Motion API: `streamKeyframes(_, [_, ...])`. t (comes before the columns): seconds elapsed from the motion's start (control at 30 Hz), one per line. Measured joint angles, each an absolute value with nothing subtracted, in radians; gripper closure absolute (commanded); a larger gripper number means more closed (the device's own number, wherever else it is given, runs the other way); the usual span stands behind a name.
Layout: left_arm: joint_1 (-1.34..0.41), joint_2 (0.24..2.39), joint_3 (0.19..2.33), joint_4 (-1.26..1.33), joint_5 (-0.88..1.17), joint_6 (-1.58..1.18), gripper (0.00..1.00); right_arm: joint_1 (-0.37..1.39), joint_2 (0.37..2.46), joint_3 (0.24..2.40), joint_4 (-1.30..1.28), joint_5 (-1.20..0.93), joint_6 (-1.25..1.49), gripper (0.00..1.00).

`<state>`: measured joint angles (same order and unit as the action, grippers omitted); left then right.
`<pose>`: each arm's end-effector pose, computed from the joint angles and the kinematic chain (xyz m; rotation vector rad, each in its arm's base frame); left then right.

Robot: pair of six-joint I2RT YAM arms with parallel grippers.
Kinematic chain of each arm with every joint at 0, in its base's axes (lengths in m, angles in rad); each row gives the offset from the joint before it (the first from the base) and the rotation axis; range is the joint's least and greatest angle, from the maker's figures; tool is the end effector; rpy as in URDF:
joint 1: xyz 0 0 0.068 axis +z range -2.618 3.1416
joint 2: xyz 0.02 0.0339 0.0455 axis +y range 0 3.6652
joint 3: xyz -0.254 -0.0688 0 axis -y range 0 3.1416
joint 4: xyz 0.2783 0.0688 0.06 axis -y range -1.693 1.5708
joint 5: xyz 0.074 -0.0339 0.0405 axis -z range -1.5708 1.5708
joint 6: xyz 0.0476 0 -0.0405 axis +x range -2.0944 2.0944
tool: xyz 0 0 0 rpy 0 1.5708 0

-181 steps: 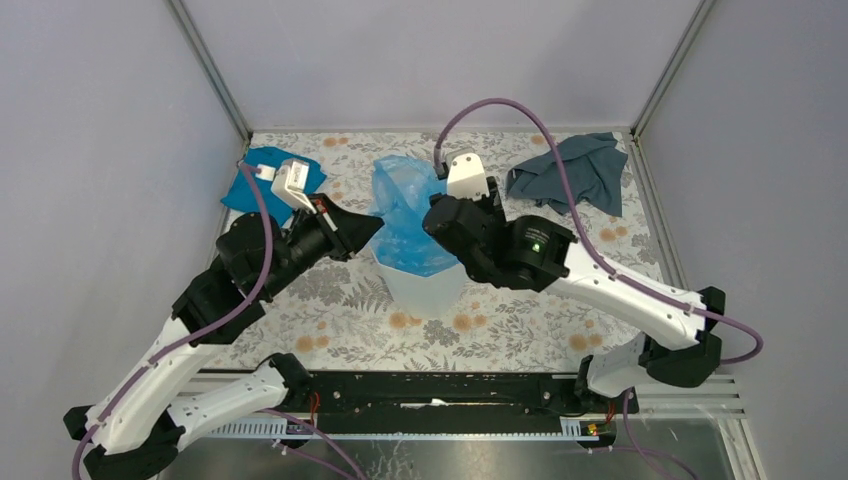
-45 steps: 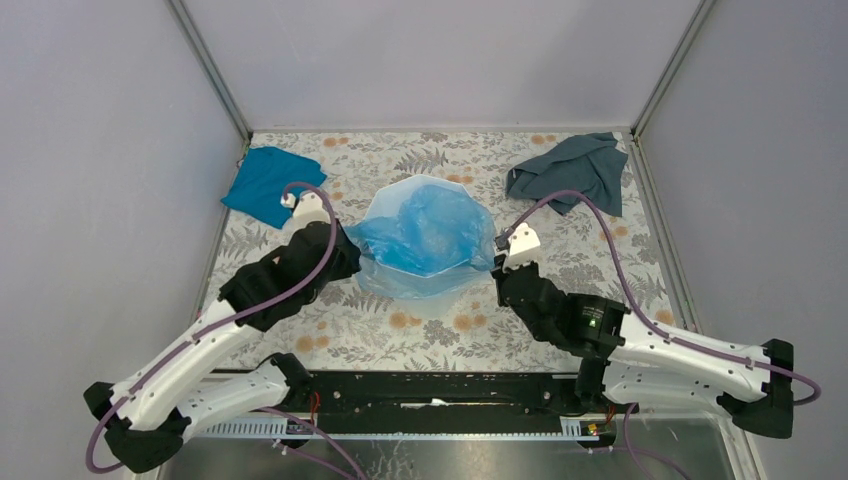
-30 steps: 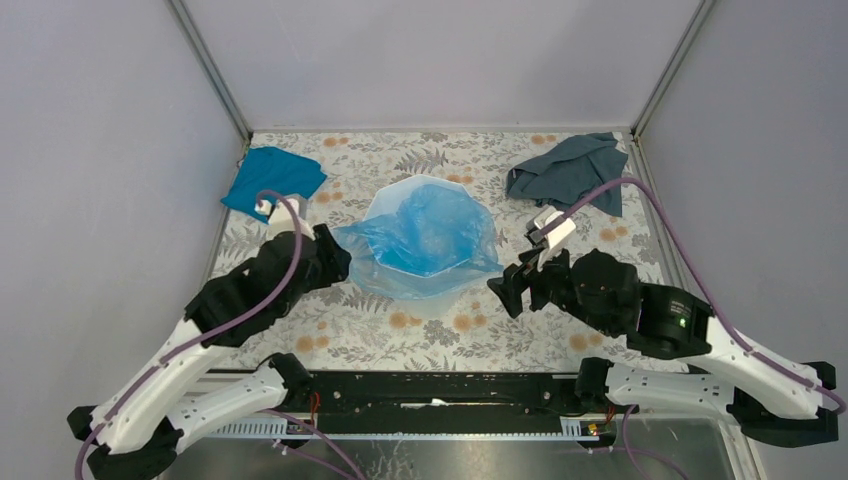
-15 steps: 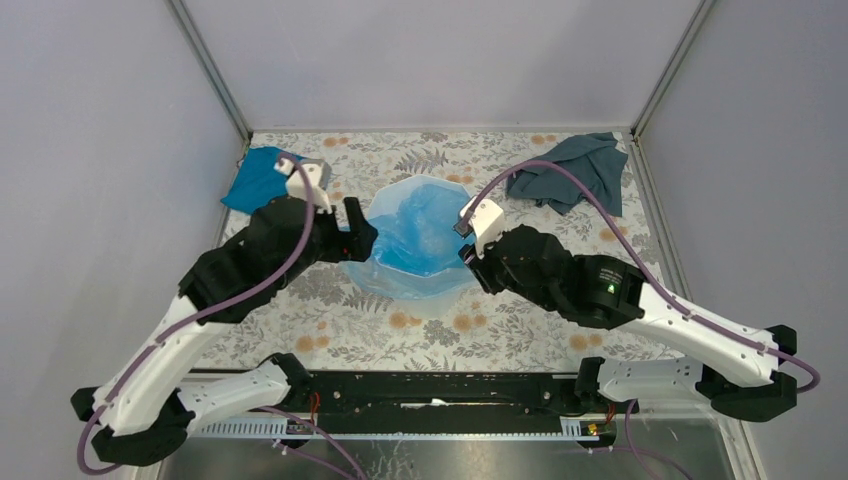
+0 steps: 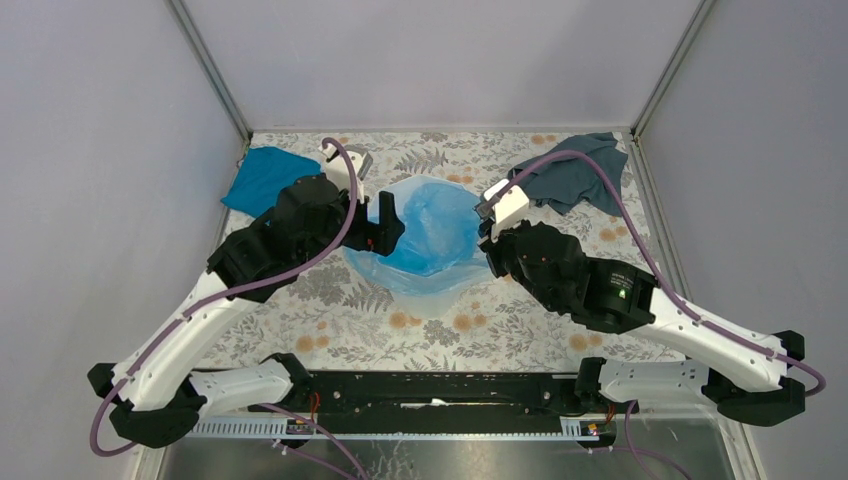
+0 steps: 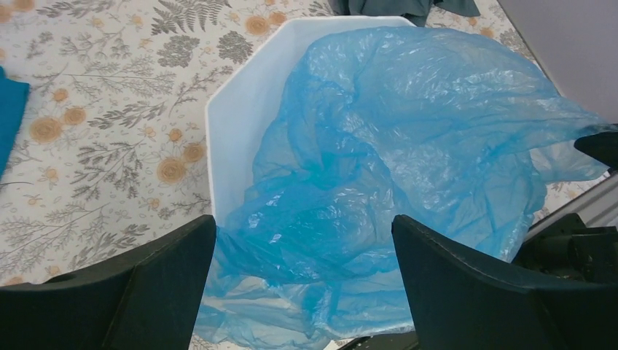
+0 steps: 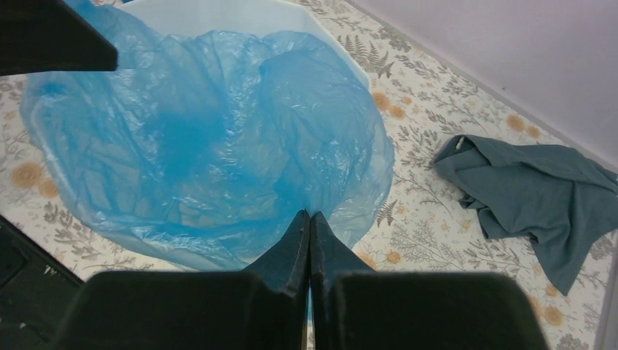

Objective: Put the trash bags into the trash bin

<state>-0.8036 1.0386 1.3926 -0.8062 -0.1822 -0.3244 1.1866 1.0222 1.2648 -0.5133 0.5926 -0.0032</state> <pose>0.1728 -0.1668 0.4323 0.3730 2.0216 -0.5283 0.1193 0.2242 0.4250 -0.6472 1.6844 0.3000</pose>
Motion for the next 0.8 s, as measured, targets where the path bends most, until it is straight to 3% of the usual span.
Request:
streamKeyframes(0.1, [-0.804,1.041,1.417,-0.837,-0.231,-0.327,0.15,1.187,1.023,1.265,-0.508,0.623,-0.003,1.00])
streamKeyframes(0.17, [-0.804,1.033,1.441,-0.870,-0.285,-0.355,0.16,1.187,1.022,1.264,-0.502,0.638,-0.003,1.00])
streamKeyframes(0.33, [-0.804,0.942,1.463,-0.907,-0.301,-0.379,0.01,1.187,1.011,1.257,-0.478,0.648,-0.004,1.00])
streamKeyframes(0.63, [-0.806,1.059,1.589,-0.897,-0.096,-0.319,0.01,1.187,1.002,1.251,-0.443,0.654,-0.007,1.00])
streamKeyframes(0.7, [-0.807,1.114,1.589,-0.909,-0.099,-0.307,0.05,1.187,0.999,1.251,-0.430,0.654,-0.009,1.00])
streamKeyframes(0.8, [-0.807,1.186,1.560,-0.918,-0.099,-0.295,0.19,1.187,0.990,1.245,-0.413,0.655,-0.019,1.00])
